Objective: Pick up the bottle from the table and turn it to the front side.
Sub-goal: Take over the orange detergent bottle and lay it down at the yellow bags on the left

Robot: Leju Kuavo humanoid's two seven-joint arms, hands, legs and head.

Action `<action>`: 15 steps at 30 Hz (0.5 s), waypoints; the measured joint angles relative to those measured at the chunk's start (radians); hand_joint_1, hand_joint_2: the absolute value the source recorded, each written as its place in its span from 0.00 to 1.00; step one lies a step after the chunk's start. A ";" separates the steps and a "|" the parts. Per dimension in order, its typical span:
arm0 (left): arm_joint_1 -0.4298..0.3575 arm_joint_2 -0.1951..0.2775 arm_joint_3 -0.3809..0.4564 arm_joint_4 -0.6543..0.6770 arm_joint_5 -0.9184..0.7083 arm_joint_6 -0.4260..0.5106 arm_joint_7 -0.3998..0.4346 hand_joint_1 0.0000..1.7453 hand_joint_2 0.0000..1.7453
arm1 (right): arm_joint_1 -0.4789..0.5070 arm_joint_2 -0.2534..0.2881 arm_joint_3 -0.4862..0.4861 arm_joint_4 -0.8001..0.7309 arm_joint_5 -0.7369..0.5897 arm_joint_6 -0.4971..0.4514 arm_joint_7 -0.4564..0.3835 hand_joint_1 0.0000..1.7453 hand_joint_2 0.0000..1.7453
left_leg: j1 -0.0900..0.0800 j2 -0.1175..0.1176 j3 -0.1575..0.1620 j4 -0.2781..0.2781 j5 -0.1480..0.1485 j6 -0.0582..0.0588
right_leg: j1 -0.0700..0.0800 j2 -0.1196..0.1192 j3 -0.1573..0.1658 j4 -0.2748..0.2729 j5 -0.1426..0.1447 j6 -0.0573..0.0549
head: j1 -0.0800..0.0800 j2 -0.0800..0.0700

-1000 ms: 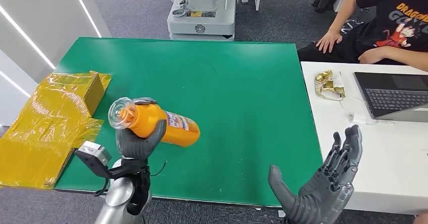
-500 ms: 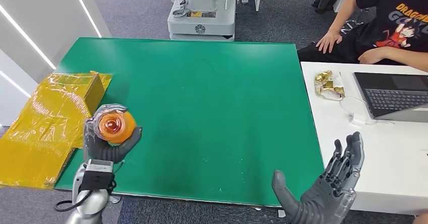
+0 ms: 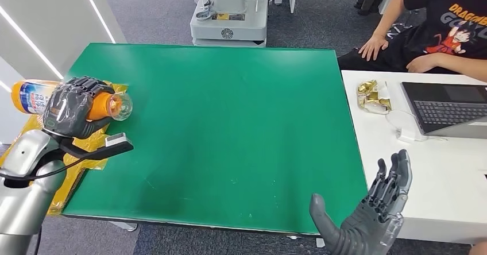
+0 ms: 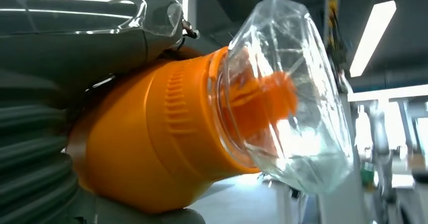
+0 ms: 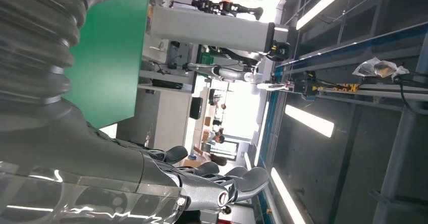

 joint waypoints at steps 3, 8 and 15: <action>-0.064 0.060 -0.061 0.063 -0.054 -0.088 -0.002 1.00 1.00 | 0.000 0.000 -0.001 0.000 -0.002 0.006 -0.001 0.00 1.00 | 0.000 0.000 0.000 0.000 0.000 0.000 | 0.000 0.000 -0.001 0.000 0.000 0.000 | 0.000 0.000; -0.174 0.123 -0.177 0.186 -0.084 -0.177 -0.020 1.00 1.00 | 0.004 -0.001 -0.002 -0.005 0.006 0.015 0.003 0.00 1.00 | 0.000 0.000 0.000 0.000 0.000 0.000 | 0.000 0.001 -0.001 0.000 0.000 0.000 | 0.000 0.000; -0.294 0.135 -0.301 0.411 -0.084 -0.195 -0.042 1.00 1.00 | 0.016 0.000 -0.004 -0.029 0.031 0.013 0.024 0.00 1.00 | 0.000 0.001 0.000 0.000 0.000 0.000 | 0.000 0.001 -0.001 0.000 0.000 0.000 | 0.000 0.000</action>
